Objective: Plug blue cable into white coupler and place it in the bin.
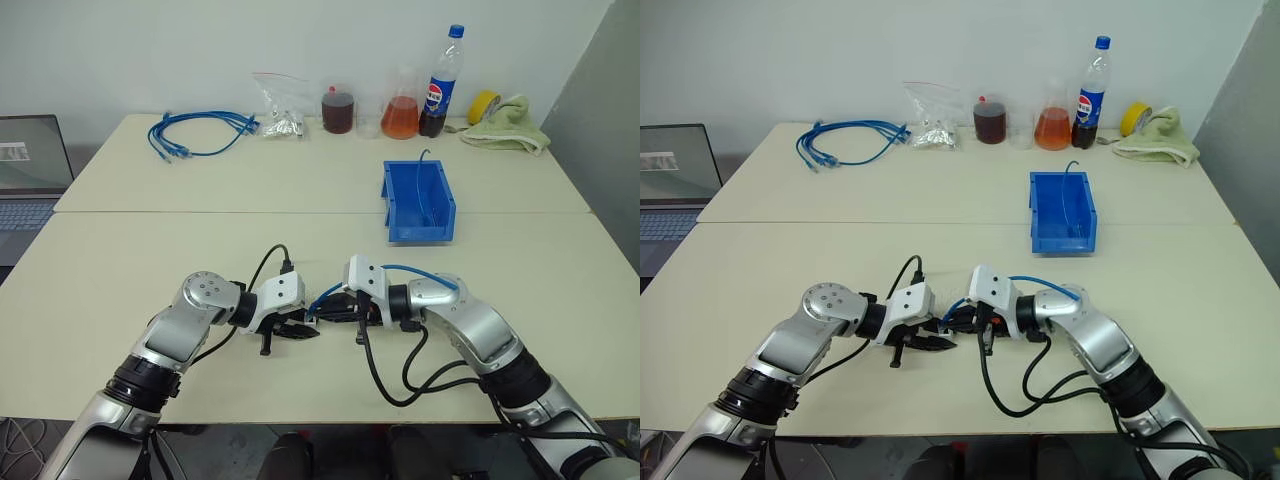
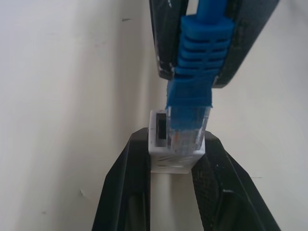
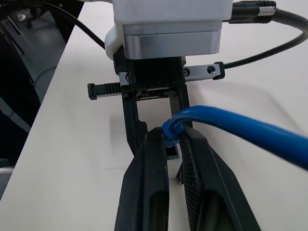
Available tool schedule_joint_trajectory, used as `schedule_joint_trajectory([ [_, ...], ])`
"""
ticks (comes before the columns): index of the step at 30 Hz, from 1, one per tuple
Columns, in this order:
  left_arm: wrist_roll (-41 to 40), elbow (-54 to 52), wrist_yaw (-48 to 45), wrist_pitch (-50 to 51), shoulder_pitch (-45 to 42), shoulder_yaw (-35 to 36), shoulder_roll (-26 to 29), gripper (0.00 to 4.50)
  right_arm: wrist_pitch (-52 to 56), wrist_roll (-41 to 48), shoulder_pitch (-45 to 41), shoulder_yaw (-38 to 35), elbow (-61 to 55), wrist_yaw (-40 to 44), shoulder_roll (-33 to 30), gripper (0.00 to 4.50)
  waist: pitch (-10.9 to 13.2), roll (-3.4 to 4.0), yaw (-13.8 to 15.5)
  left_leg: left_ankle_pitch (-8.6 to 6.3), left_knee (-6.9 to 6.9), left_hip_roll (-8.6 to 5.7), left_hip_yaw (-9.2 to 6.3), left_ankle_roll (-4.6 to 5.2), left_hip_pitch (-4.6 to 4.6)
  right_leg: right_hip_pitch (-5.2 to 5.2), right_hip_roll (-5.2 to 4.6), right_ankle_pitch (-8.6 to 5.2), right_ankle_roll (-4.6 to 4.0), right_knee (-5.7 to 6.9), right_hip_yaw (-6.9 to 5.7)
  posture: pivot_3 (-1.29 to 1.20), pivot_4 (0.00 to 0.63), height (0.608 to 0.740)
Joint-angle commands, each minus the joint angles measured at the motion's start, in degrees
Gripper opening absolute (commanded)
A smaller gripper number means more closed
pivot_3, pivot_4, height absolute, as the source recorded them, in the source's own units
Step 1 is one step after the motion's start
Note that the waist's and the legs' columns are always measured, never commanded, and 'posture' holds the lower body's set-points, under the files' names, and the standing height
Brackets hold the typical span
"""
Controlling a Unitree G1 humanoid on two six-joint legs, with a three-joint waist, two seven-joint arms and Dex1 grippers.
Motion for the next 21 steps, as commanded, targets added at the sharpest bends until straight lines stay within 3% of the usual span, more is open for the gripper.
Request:
schedule_joint_trajectory([
  [1, 1.1, 1.5, -1.1, 2.0, 2.2, -3.4, 0.4, 0.82, 0.3, -0.4, -0.8, -0.3, -1.1, 0.5, -0.6, 0.11, 0.0, 0.0, 0.0, 0.0, 0.0, 0.0, 0.0, 0.0, 0.0, 0.0, 0.0, 0.0, 0.0, 0.0, 0.0, 0.0, 0.15, 0.74],
  [21, 1.5, 0.7, -0.3, 2.4, 3.0, -3.6, 0.6, 0.82, 2.4, -3.7, -2.4, 3.8, -2.0, 0.8, -0.4, 0.11, -0.3, 0.2, -0.1, 0.0, -0.01, 0.0, 0.0, 0.0, 0.02, 0.0, 0.0, 0.0, 0.0, 0.0, 0.02, 0.0, 0.15, 0.74],
])
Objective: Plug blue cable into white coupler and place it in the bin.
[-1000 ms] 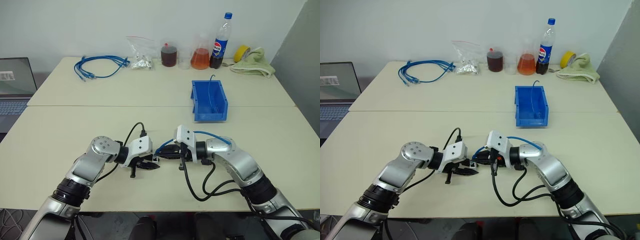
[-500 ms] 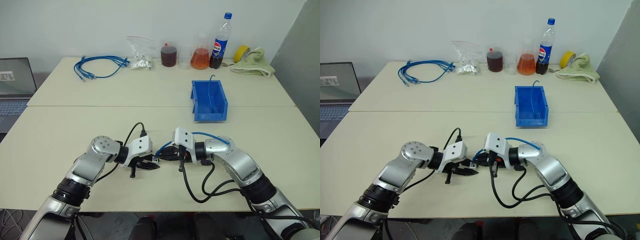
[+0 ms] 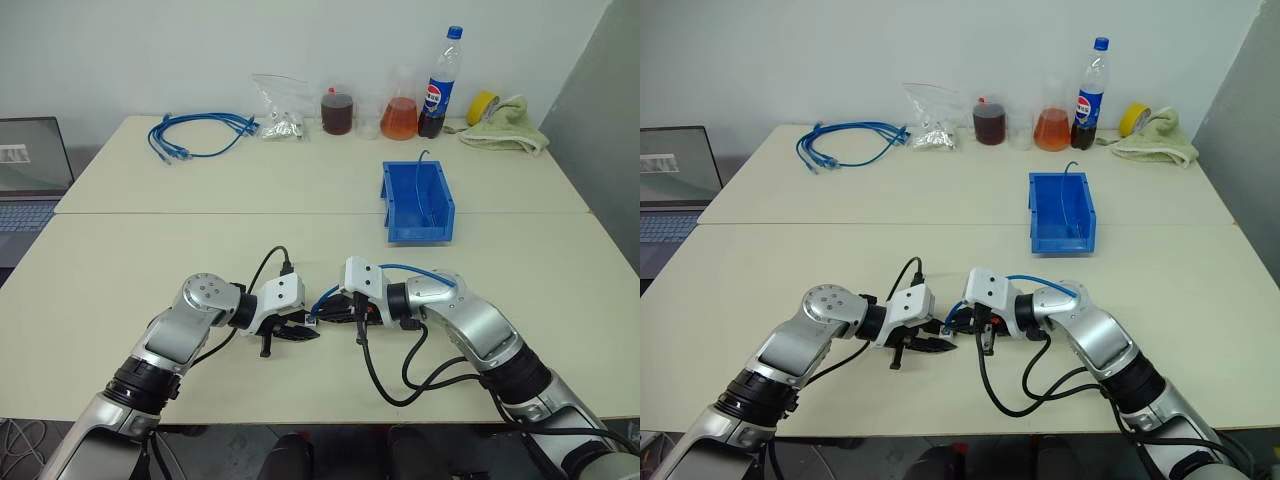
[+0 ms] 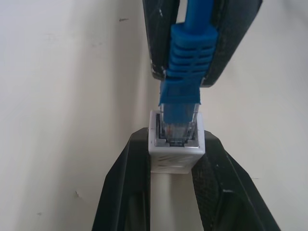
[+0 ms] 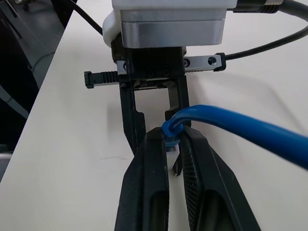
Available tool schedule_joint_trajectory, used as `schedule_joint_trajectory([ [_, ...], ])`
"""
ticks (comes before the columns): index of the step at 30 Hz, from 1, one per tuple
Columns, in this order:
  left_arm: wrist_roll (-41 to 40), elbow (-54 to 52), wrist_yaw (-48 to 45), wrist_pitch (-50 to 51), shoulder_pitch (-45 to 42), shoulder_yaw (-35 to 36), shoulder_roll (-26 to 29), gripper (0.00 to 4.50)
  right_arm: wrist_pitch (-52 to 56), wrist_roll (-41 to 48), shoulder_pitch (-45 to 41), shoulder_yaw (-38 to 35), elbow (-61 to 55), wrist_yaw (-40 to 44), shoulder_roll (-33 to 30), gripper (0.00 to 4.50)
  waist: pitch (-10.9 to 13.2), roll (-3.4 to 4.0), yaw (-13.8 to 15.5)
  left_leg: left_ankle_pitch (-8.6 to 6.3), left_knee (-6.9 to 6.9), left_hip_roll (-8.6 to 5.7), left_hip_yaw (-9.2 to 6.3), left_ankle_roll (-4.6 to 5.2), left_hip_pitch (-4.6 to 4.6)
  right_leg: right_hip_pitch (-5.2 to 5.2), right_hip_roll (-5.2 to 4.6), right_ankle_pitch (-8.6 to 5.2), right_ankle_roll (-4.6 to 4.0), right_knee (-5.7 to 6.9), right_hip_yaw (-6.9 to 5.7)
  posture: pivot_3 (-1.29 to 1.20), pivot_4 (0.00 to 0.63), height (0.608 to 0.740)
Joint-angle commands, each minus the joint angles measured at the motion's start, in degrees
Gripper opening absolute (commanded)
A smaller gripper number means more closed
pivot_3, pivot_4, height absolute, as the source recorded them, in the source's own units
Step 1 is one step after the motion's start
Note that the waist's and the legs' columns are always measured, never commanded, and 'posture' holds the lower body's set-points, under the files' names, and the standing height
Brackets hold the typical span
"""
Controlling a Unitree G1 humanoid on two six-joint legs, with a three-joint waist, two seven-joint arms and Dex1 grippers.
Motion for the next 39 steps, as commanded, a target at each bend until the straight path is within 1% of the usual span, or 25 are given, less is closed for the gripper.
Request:
schedule_joint_trajectory([
  [1, 1.6, 1.1, -0.5, 2.2, 2.4, -3.5, 0.6, 0.82, 0.5, -1.4, -0.4, 2.1, -1.7, 0.2, 0.3, 0.11, -0.1, 0.03, 0.0, 0.0, 0.0, 0.0, 0.0, 0.0, 0.01, 0.0, 0.0, 0.0, 0.0, 0.0, 0.0, 0.0, 0.15, 0.74],
  [8, 1.6, 0.9, -0.1, 2.6, 2.5, -3.5, 0.5, 0.82, 1.7, -3.0, -0.3, 3.9, -1.7, 0.7, 0.8, 0.11, -0.3, 0.13, -0.1, 0.0, -0.03, 0.0, 0.0, 0.0, 0.04, 0.01, 0.01, 0.0, 0.0, 0.0, 0.01, 0.0, 0.15, 0.74],
  [17, 1.9, 1.3, 0.2, 2.6, 2.3, -3.7, 0.2, 0.82, 4.9, -2.0, -0.6, 6.1, -0.2, 3.0, 1.4, 0.11, -0.5, 0.19, -0.1, 0.0, -0.07, 0.0, 0.0, 0.01, 0.14, 0.08, 0.01, 0.0, 0.0, -0.01, 0.03, 0.0, 0.15, 0.74],
  [23, 2.0, 1.1, 0.6, 2.7, 2.5, -3.8, -0.1, 0.82, 5.2, -2.7, -1.0, 7.9, 1.1, 4.6, 1.4, 0.11, -0.7, 0.2, -0.1, -0.01, -0.09, 0.0, 0.01, 0.01, 0.24, 0.14, 0.02, -0.01, 0.0, -0.01, 0.04, 0.0, 0.15, 0.74],
  [28, 2.0, 1.1, 0.8, 2.6, 2.7, -3.9, -0.2, 0.82, 4.2, -4.1, -1.1, 8.9, 2.9, 4.3, 1.8, 0.11, -1.0, 0.24, -0.1, -0.01, -0.11, 0.0, 0.01, 0.01, 0.28, 0.16, 0.02, -0.01, 0.0, -0.01, 0.07, 0.0, 0.15, 0.74],
  [33, 2.0, 1.2, 0.8, 2.7, 2.8, -3.9, -0.3, 0.82, 4.1, -4.5, -0.3, 9.0, 2.7, 4.5, 2.2, 0.11, -1.0, 0.26, -0.1, -0.01, -0.16, 0.01, 0.03, 0.03, 0.53, 0.34, 0.05, -0.02, 0.0, -0.01, 0.1, 0.0, 0.15, 0.74],
  [39, 2.3, 1.8, 1.8, 0.2, 3.6, -2.6, -0.1, 0.82, 2.3, -4.6, -1.4, 5.6, 4.3, 3.2, 3.0, 0.11, -1.0, 0.26, -0.1, -0.02, -0.2, 0.03, 0.03, 0.04, 0.73, 0.45, 0.1, -0.03, -0.02, -0.01, 0.16, 0.0, 0.15, 0.74],
])
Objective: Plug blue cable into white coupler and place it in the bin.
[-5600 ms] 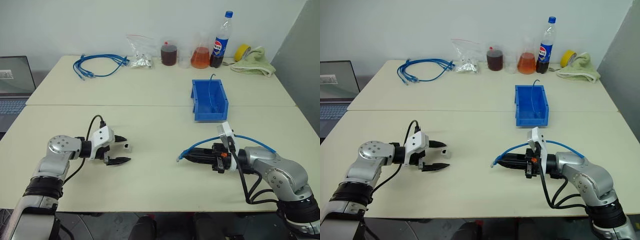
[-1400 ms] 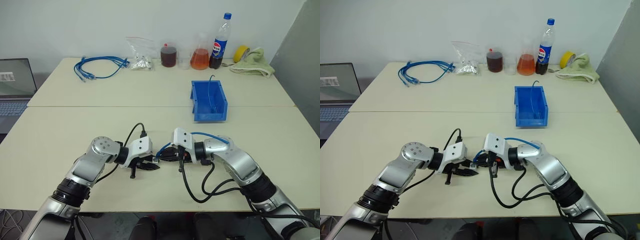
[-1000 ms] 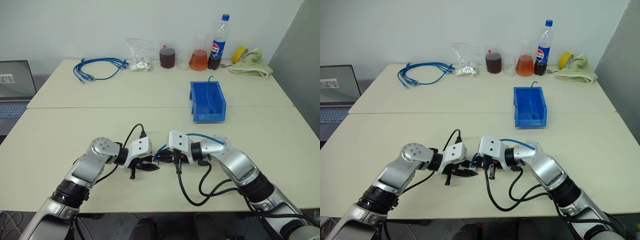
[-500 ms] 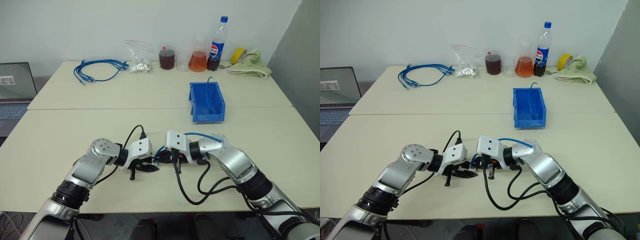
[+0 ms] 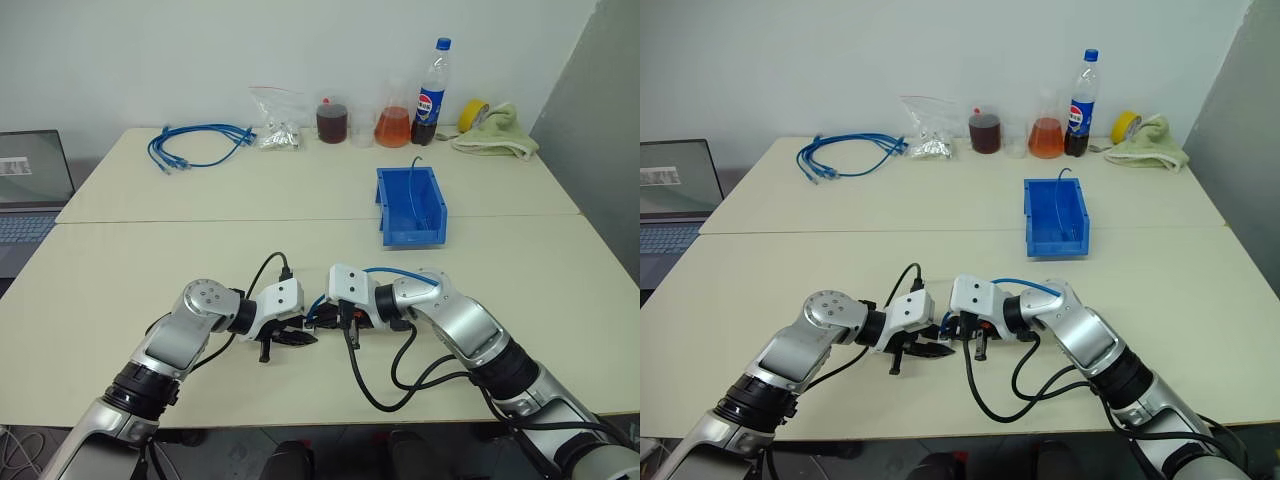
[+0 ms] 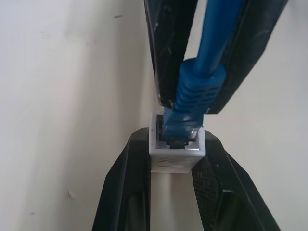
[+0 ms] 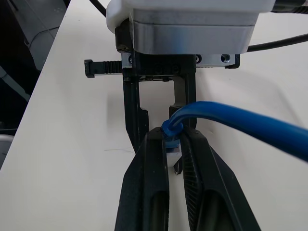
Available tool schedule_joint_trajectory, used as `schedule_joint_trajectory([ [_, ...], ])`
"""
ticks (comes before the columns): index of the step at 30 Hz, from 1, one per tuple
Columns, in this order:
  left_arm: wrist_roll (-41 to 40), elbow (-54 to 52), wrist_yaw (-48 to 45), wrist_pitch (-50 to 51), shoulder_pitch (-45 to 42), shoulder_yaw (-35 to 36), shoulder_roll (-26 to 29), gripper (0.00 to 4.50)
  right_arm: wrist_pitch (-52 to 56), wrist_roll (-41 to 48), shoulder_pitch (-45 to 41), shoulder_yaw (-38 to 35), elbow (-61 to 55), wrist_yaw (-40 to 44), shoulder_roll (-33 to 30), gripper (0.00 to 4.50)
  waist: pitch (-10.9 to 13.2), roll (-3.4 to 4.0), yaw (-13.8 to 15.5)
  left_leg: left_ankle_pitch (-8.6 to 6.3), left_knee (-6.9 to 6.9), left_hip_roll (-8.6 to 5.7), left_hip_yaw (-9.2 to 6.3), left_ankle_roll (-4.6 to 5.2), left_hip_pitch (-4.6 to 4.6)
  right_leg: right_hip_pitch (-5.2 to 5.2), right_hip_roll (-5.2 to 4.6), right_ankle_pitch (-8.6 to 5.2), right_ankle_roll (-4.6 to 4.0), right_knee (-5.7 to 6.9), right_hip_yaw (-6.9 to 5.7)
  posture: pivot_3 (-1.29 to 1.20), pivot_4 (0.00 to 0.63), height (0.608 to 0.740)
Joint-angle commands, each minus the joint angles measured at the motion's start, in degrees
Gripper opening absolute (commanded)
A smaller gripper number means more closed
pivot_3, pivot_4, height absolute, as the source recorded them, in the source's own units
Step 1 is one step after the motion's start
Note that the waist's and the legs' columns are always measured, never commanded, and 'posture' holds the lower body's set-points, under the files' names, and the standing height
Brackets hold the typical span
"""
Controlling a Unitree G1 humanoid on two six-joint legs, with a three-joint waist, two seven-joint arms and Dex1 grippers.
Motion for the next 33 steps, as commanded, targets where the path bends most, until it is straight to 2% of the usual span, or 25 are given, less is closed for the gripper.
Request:
schedule_joint_trajectory([
  [1, 1.2, 2.1, 0.7, -0.3, 2.2, -2.0, -0.2, 0.82, 0.0, -0.3, 0.6, 2.0, 2.5, 1.1, 0.6, 0.11, 0.0, 0.0, 0.0, 0.0, 0.0, 0.01, -0.01, 0.0, 0.01, 0.0, 0.01, 0.0, 0.0, 0.0, 0.0, 0.0, 0.15, 0.74],
  [2, 1.0, 2.3, 0.7, -0.4, 2.3, -1.8, -0.2, 0.82, -0.2, -0.3, 0.5, 1.7, 2.7, 1.2, 0.6, 0.11, 0.0, 0.0, 0.0, 0.0, 0.0, 0.02, -0.01, 0.0, 0.02, 0.0, 0.02, 0.0, 0.0, 0.0, 0.0, 0.0, 0.15, 0.74],
  [4, 0.8, 2.9, 1.2, -1.0, 2.7, -1.1, -0.3, 1.53, -0.5, -0.2, 0.5, 1.1, 2.8, 1.2, 0.5, 0.11, 0.0, 0.0, 0.0, 0.0, 0.0, 0.04, -0.02, 0.0, 0.02, 0.0, 0.06, 0.0, 0.0, 0.02, 0.0, 0.0, 0.15, 0.74],
  [13, -0.6, 3.0, 3.2, -3.2, 5.7, 3.3, 1.8, 3.22, 0.6, 1.1, 0.2, -3.3, 1.3, -0.1, 0.3, 0.11, 0.0, 0.03, 0.0, 0.0, 0.01, 0.08, -0.07, 0.0, 0.01, -0.03, 0.1, 0.0, -0.01, 0.02, 0.0, 0.0, 0.15, 0.74],
  [19, -8.8, -5.1, 6.5, 3.1, 7.9, 11.8, 1.4, 4.45, 5.1, 5.8, 1.0, -11.5, -2.1, -3.0, -0.3, 0.11, 0.3, -0.06, 0.0, 0.0, 0.02, 0.18, -0.17, 0.0, -0.26, -0.3, 0.2, 0.01, -0.02, 0.06, -0.01, 0.0, 0.15, 0.74],
  [22, -10.9, -9.9, 9.4, 7.5, 8.9, 14.2, 1.4, 4.5, 7.9, 8.9, 2.4, -16.8, -4.1, -3.7, -2.0, 0.11, 0.4, -0.1, 0.0, 0.01, 0.07, 0.19, -0.26, -0.02, -0.83, -0.78, 0.22, 0.03, -0.05, 0.08, -0.07, 0.0, 0.15, 0.74],
  [27, -15.3, -16.5, 14.1, 15.3, 8.2, 17.2, 0.3, 4.5, 11.6, 13.1, 3.9, -24.6, -6.7, -4.6, -6.7, 0.11, 0.5, -0.14, 0.2, 0.0, 0.02, 0.01, -0.19, -0.03, -1.08, -0.94, -0.07, 0.04, -0.06, -0.03, -0.03, 0.0, 0.15, 0.74],
  [30, -16.7, -19.0, 16.9, 19.0, 4.8, 16.7, -0.9, 4.5, 14.2, 16.0, 2.4, -30.6, -6.9, -5.8, -9.5, 0.11, 0.6, -0.21, 0.3, 0.0, 0.05, -0.08, -0.14, -0.03, -1.22, -1.0, -0.22, 0.03, -0.05, -0.07, -0.04, 0.0, 0.15, 0.74],
  [33, -14.4, -18.6, 22.5, 19.6, -0.3, 15.1, -3.9, 4.5, 15.8, 18.0, -1.1, -36.1, -3.9, -7.4, -11.9, 0.11, 0.8, -0.25, 0.3, 0.01, 0.09, -0.1, -0.07, -0.03, -1.22, -0.99, -0.21, 0.04, -0.04, -0.04, -0.04, 0.0, 0.15, 0.74],
])
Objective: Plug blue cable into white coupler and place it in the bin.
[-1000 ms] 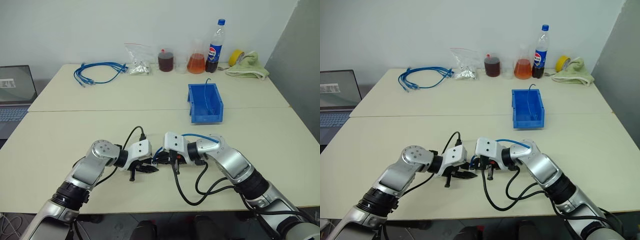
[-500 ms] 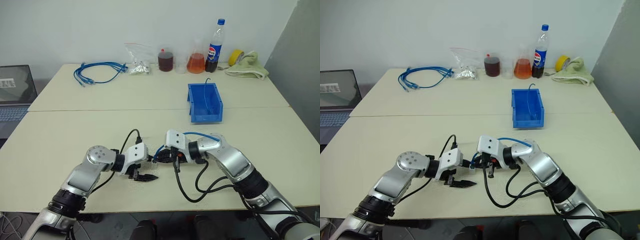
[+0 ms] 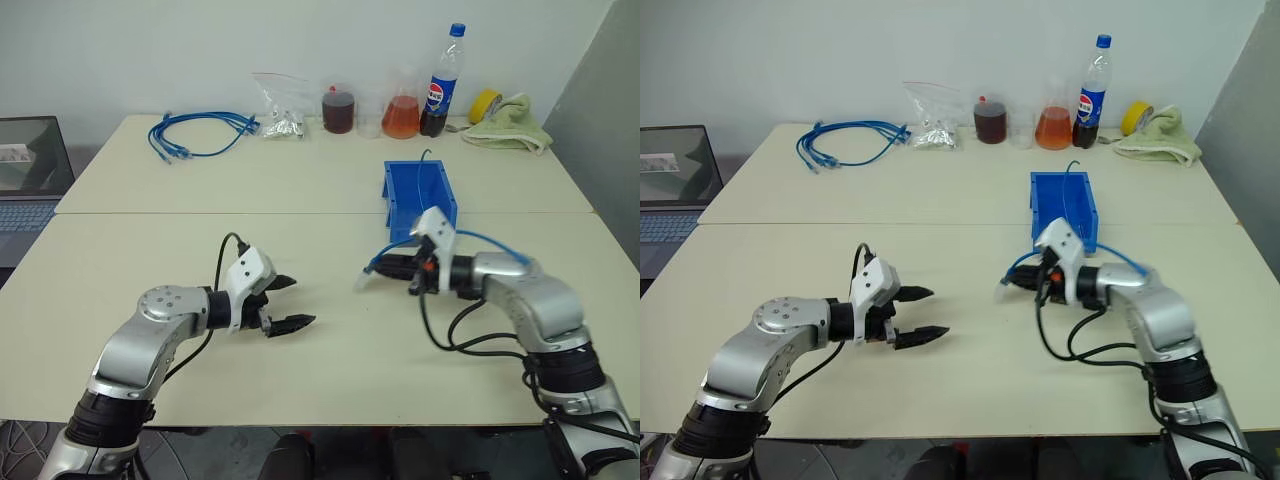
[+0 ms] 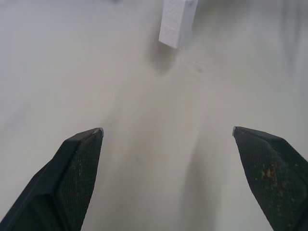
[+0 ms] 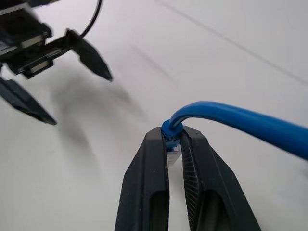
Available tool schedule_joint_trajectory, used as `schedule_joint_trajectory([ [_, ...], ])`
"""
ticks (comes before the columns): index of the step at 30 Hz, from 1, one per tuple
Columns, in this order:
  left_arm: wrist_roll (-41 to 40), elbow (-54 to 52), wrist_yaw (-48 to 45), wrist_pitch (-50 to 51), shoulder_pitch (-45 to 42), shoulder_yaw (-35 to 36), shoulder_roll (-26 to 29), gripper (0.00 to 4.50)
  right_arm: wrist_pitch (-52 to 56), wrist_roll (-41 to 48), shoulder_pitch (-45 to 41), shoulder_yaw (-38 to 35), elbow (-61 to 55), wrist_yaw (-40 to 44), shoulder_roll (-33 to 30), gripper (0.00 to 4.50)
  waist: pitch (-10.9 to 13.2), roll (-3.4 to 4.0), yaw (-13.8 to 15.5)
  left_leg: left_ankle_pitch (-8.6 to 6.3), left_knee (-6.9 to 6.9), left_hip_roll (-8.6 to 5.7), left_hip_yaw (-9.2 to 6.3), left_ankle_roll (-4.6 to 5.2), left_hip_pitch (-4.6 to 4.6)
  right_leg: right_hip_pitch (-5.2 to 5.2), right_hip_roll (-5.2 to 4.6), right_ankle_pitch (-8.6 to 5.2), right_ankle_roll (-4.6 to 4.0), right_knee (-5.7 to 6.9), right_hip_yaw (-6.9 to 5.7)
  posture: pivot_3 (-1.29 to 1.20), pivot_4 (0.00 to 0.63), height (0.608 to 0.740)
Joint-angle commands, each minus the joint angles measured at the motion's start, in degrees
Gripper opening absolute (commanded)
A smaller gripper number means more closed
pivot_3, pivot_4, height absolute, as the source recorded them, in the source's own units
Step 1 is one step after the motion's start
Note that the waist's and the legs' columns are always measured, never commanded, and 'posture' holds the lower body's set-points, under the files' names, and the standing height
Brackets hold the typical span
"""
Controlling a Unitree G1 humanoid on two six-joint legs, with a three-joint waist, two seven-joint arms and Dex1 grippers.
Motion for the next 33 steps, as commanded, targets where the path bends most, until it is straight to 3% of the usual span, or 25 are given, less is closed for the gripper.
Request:
schedule_joint_trajectory([
  [1, 1.8, -1.5, 6.5, 0.4, -6.5, -1.4, -3.4, 4.5, 1.5, 3.6, -6.0, -8.1, 2.4, -2.2, -2.7, 0.11, 0.1, -0.01, 0.0, 0.0, 0.01, 0.0, 0.02, 0.0, 0.01, 0.0, 0.01, 0.0, 0.01, 0.01, -0.01, 0.0, 0.15, 0.74],
  [7, 2.4, 2.2, 8.9, 0.8, -15.0, -5.5, -8.5, 4.5, -2.1, 1.8, -16.7, -9.2, 21.4, -1.8, -5.9, 0.11, 0.1, -0.03, -0.3, 0.0, -0.02, 0.06, 0.31, 0.0, 0.05, 0.02, 0.1, 0.0, 0.0, 0.01, 0.02, 0.0, 0.15, 0.74],
  [13, 4.4, 6.3, 10.5, -0.9, -19.6, -8.8, -12.4, 4.5, -10.1, -2.7, -26.9, -6.0, 43.4, -1.0, -3.7, 0.11, 0.1, -0.04, -0.7, 0.01, -0.02, 0.07, 0.58, -0.01, 0.04, -0.06, 0.09, 0.01, -0.01, 0.01, 0.16, 0.0, 0.15, 0.74],
  [21, 6.8, 8.3, 13.9, -1.6, -22.2, -10.0, -15.9, 4.5, -28.3, -10.7, -33.7, -2.9, 62.7, -4.3, 0.1, 0.11, 0.1, -0.05, -0.7, 0.16, 0.07, 0.0, 0.56, -0.27, -0.31, -0.28, -0.08, 0.01, 0.0, -0.02, 0.07, 0.0, 0.15, 0.74],
  [23, 7.0, 8.1, 14.2, -1.5, -22.0, -10.2, -16.0, 4.5, -30.6, -11.6, -34.6, -2.7, 65.6, -4.3, 0.8, 0.81, 0.1, -0.05, -0.7, 0.16, 0.07, 0.0, 0.57, -0.28, -0.32, -0.28, -0.12, 0.01, 0.0, -0.03, 0.07, 0.0, 0.15, 0.74],
  [33, 7.5, 8.9, 14.8, -1.8, -22.5, -10.5, -16.8, 4.5, -35.2, -14.5, -40.5, -3.6, 76.1, -5.9, 1.3, 2.97, 0.1, -0.03, -0.8, 0.19, 0.11, -0.01, 0.57, -0.34, -0.33, -0.29, -0.19, 0.01, 0.0, 0.01, 0.06, 0.0, 0.15, 0.74],
])
